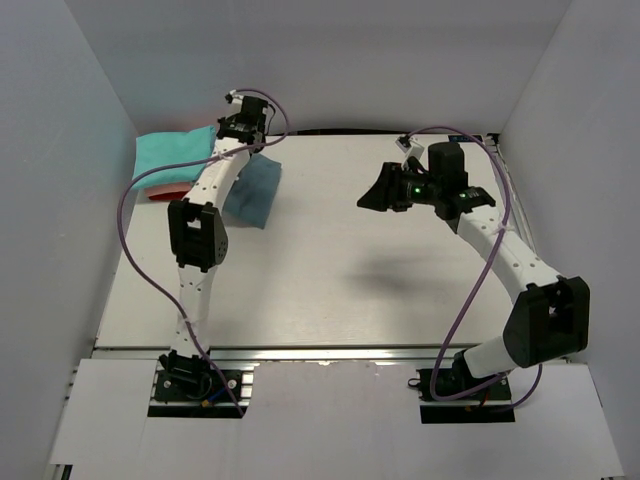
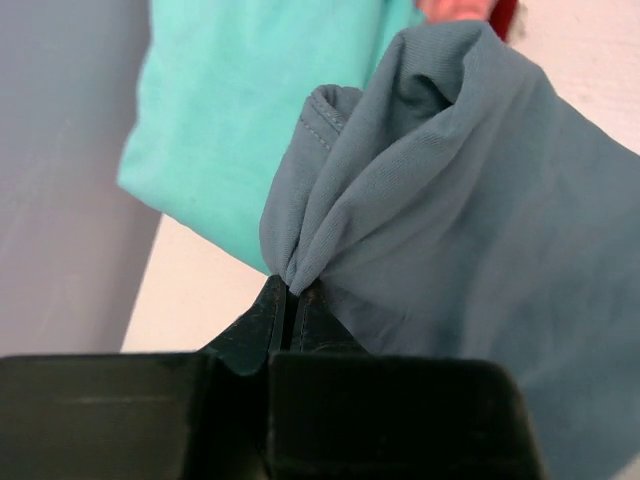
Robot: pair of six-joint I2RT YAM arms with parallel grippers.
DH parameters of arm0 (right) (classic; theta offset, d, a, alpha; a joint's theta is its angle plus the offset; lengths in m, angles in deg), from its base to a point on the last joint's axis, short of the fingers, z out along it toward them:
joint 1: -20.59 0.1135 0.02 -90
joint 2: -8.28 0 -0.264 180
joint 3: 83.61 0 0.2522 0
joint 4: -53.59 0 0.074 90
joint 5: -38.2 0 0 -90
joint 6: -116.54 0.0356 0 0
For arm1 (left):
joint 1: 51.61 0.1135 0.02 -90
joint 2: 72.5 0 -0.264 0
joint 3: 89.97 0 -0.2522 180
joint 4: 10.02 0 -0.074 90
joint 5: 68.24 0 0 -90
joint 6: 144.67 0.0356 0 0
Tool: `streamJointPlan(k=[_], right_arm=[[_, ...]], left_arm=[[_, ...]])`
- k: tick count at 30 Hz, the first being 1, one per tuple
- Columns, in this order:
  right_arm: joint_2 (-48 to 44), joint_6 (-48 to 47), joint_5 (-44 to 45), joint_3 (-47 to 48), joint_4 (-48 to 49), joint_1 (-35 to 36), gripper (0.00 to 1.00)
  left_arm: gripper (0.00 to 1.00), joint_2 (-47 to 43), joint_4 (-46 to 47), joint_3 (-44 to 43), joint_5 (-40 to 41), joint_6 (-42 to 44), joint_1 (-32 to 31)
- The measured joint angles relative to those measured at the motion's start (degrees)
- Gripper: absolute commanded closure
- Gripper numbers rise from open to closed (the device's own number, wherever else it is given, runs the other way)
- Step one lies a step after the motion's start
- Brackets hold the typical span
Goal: Fold and stack the t-shirts
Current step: Put the neatly folded tshirt into the corner of the board with the left arm
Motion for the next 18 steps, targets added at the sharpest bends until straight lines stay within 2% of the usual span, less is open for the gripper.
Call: streamJointPlan(k=[18], right_arm=[[-3.6, 1.7, -1.8, -7.8, 4.2, 0.0, 0.41]], left_arm=[[1.00, -0.5, 4.4, -5.8, 0.6, 6.6, 1.6]])
